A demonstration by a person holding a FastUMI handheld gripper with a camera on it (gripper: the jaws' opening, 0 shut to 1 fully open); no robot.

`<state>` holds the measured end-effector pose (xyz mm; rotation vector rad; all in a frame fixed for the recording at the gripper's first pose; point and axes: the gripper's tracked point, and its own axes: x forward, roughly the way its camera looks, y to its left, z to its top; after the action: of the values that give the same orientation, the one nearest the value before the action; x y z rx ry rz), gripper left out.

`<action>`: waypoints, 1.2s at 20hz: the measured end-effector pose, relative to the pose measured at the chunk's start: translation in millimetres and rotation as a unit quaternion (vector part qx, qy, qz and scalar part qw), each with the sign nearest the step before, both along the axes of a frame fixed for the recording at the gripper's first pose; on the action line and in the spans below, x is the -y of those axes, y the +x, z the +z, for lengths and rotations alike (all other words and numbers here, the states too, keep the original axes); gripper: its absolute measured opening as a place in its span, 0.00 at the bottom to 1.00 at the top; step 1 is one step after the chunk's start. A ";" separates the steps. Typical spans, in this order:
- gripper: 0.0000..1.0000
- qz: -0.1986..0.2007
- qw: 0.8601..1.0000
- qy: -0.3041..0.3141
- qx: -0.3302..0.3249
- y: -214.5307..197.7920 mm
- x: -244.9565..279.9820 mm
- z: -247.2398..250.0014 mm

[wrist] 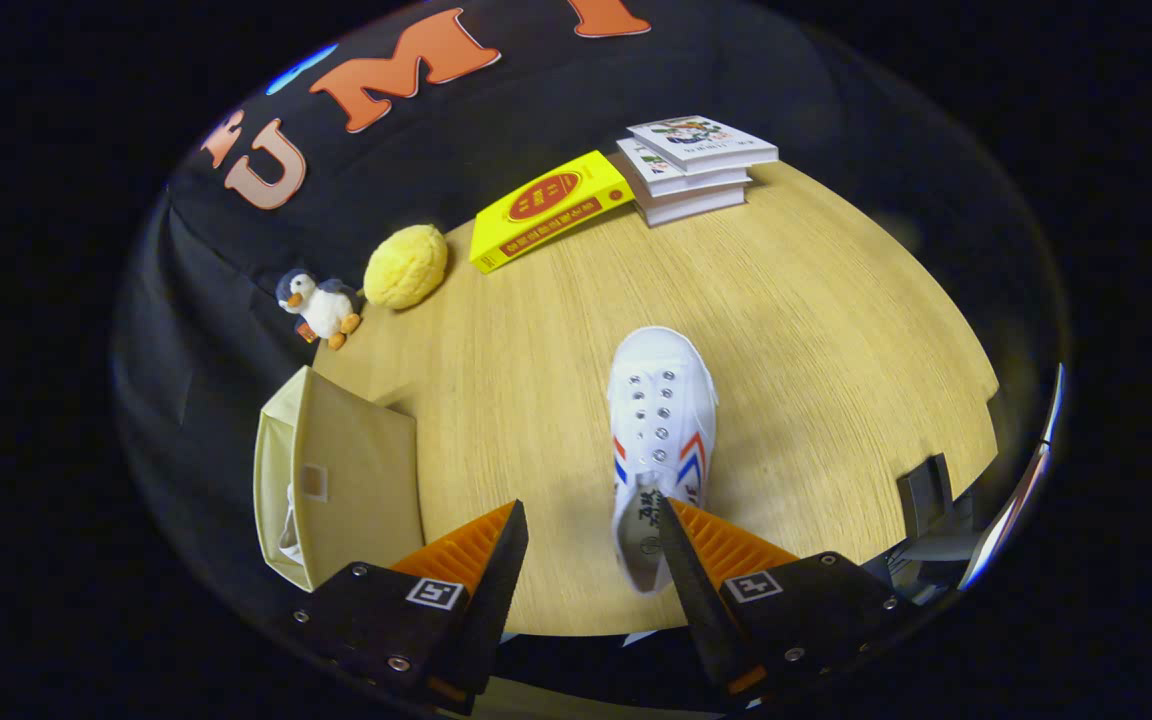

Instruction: Open the storage box then place both shoes into the box .Put the left shoe in first, then the right shoe, with the right side of both shoes facing outward in a uniform manner.

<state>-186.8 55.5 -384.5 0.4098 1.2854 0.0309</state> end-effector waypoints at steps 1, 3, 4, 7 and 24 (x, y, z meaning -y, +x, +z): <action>0.78 0.000 1.000 -0.003 -0.002 -3.7 4.3 -7.7; 0.75 0.013 0.999 -0.032 -0.003 -11.0 16.1 -26.3; 0.74 0.023 0.998 -0.054 -0.001 -12.6 24.2 -34.8; 0.66 0.053 0.993 -0.105 0.011 -14.9 40.4 -54.4; 0.34 0.067 0.977 -0.148 0.136 14.1 43.2 -82.0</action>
<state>-172.6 12.2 -466.5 0.0592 1.0247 0.0089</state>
